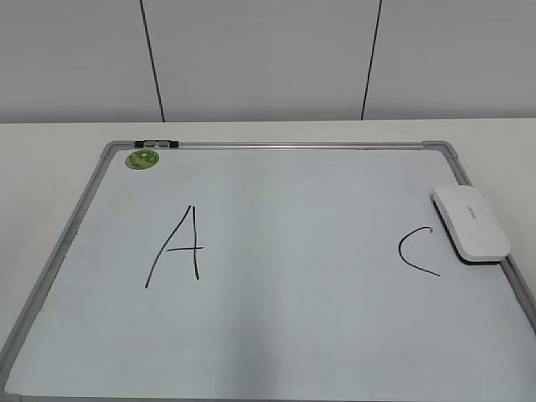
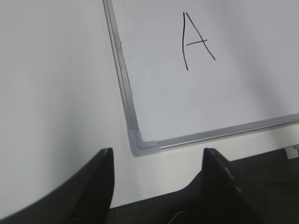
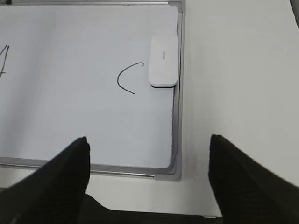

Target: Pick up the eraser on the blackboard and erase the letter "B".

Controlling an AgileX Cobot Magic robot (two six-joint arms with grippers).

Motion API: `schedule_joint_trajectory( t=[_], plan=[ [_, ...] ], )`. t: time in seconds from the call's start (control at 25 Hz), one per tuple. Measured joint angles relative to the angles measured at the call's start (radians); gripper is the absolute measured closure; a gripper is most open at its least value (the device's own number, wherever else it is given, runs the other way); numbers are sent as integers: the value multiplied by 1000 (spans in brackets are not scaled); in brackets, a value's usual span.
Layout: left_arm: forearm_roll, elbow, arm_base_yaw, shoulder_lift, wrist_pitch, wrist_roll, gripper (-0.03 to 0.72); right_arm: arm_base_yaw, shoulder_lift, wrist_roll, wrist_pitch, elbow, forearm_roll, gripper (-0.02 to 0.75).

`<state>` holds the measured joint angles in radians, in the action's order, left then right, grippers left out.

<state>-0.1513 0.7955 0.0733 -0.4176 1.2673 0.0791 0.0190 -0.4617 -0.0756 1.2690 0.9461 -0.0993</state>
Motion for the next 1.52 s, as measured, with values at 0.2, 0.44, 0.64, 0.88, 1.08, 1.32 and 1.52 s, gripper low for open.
schedule_joint_trajectory(
  t=[0.2, 0.44, 0.64, 0.88, 1.08, 1.32, 1.52],
  plan=[
    [48, -156, 0, 125, 2, -1, 258, 0, 88, 0, 2, -142, 71, 150],
    [92, -235, 0, 173, -32, -1, 261, 0, 107, 0, 3, -333, 85, 150],
    [129, -248, 0, 174, -95, -1, 261, 0, 107, 0, -56, -423, 83, 150],
    [136, -280, 0, 176, -153, -1, 261, 0, 107, 0, -129, -457, 83, 150],
    [138, -284, 0, 176, -162, -1, 262, 0, 107, 0, -133, -457, 83, 150],
    [138, -284, 0, 176, -165, -1, 263, 0, 107, 0, -133, -457, 83, 150],
    [138, -284, 0, 176, -165, -1, 265, 0, 107, 0, -133, -457, 83, 150]
  ],
)
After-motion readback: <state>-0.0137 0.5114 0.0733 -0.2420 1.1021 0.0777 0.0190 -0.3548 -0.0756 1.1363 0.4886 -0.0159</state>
